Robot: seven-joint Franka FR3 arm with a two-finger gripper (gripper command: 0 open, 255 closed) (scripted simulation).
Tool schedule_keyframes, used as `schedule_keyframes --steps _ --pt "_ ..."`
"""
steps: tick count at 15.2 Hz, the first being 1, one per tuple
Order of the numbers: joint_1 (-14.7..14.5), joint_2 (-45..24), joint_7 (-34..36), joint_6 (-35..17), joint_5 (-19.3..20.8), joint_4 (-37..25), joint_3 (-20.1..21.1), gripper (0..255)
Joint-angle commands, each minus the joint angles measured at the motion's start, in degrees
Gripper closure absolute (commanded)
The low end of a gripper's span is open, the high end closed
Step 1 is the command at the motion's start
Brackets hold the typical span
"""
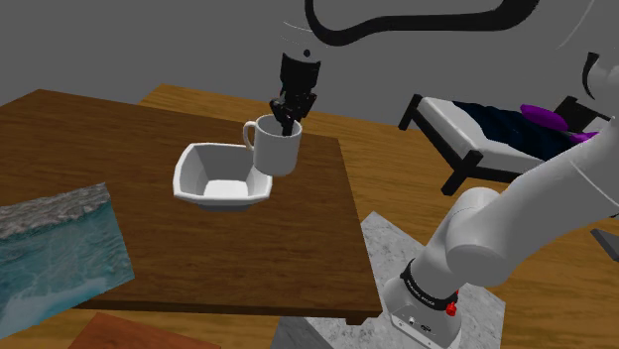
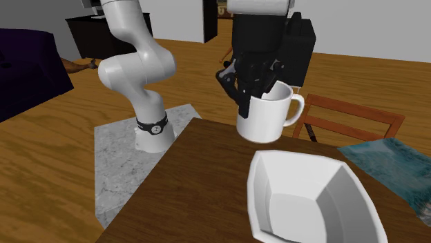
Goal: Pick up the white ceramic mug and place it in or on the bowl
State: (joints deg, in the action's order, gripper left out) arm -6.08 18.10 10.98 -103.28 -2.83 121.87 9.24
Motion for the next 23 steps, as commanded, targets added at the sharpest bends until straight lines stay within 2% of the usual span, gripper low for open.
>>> schedule_keyframes --steps 1,10,11,23 --pt "0.2 -4.8 0.6 0.3 0.7 -5.2 0.4 255" --pt "-0.7 -26.7 3.8 5.8 4.5 -32.1 1.9 255" --pt "-0.8 -27.4 3.9 6.1 4.7 -33.1 1.9 255" --pt "-0.6 -27.5 4.0 -3.2 4.7 -23.9 1.8 255"
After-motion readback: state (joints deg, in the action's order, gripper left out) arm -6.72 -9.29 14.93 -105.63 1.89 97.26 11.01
